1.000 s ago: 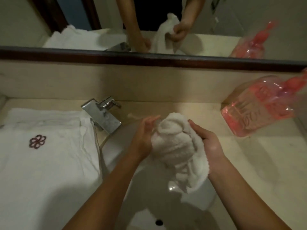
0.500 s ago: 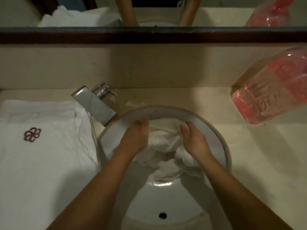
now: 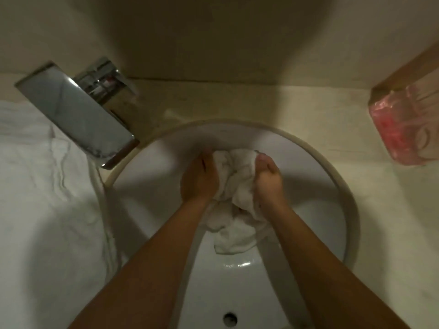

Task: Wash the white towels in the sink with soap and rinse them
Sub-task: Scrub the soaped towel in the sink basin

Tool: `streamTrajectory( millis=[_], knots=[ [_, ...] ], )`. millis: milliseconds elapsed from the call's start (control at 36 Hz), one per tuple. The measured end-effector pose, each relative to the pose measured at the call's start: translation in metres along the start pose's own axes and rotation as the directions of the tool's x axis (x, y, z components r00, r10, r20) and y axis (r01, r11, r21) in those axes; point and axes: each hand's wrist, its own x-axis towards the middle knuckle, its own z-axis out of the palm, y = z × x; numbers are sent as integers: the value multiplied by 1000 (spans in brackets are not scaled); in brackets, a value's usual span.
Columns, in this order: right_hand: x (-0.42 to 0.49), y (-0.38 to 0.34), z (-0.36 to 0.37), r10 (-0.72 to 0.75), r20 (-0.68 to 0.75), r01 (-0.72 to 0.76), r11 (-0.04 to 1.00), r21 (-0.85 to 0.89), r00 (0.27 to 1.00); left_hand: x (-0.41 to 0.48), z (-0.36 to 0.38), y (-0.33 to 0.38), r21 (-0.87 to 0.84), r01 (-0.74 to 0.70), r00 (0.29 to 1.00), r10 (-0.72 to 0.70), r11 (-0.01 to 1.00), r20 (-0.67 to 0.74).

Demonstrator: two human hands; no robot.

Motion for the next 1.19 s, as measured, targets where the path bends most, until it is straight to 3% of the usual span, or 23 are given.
streamTrajectory(
  millis=[56, 139, 222, 333, 389, 472, 556, 611, 667, 722, 806, 972, 1083, 1194],
  knots=[
    [2, -2, -12, 54, -42, -52, 998, 47, 998, 7, -4, -5, -146, -4, 999, -1, 989, -37],
    [2, -5, -36, 8, -46, -9, 1000, -23, 999, 14, -6, -9, -292, -36, 989, -7, 956, -145],
    [5, -8, -49, 14, -21, -16, 995, -101, 1000, 15, -4, -11, -313, -38, 988, -11, 949, -155],
    [18, -12, -50, 192, 16, -191, 980, -64, 981, 18, -7, -9, -325, -28, 986, -27, 945, -163],
    [19, -13, -48, 192, 22, -190, 979, -78, 981, 15, -11, -7, -324, -31, 984, -27, 946, -174],
    [16, -9, -51, -58, 64, 75, 947, -313, 996, 7, -9, -11, -274, -78, 989, 39, 958, -142],
    [12, 2, -63, -269, 137, 296, 744, -599, 953, -2, -5, -16, -149, -88, 993, 75, 985, -92],
    [1, 7, -68, -520, 162, 480, 565, -671, 839, -7, -2, -20, -77, -130, 988, 123, 988, -90],
    [-13, 11, -68, -666, 177, 607, 494, -623, 724, -12, -2, -21, -50, -163, 983, 158, 985, -94],
    [-22, 15, -65, -621, 273, 652, 533, -539, 734, -14, -3, -22, -38, -156, 985, 153, 987, -86],
    [-31, 23, -61, -431, 443, 616, 605, -505, 786, -20, -3, -18, -48, -126, 990, 122, 991, -69],
    [-28, 36, -50, -457, 395, 603, 646, -468, 797, -34, -3, -18, 18, -174, 981, 175, 985, -86],
    [-19, 58, -52, -419, 438, 602, 629, -491, 795, -42, 0, -22, 51, -223, 966, 228, 973, -120],
    [-12, 66, -52, -360, 449, 568, 627, -533, 818, -44, 0, -21, 60, -185, 976, 190, 981, -108]
  ],
)
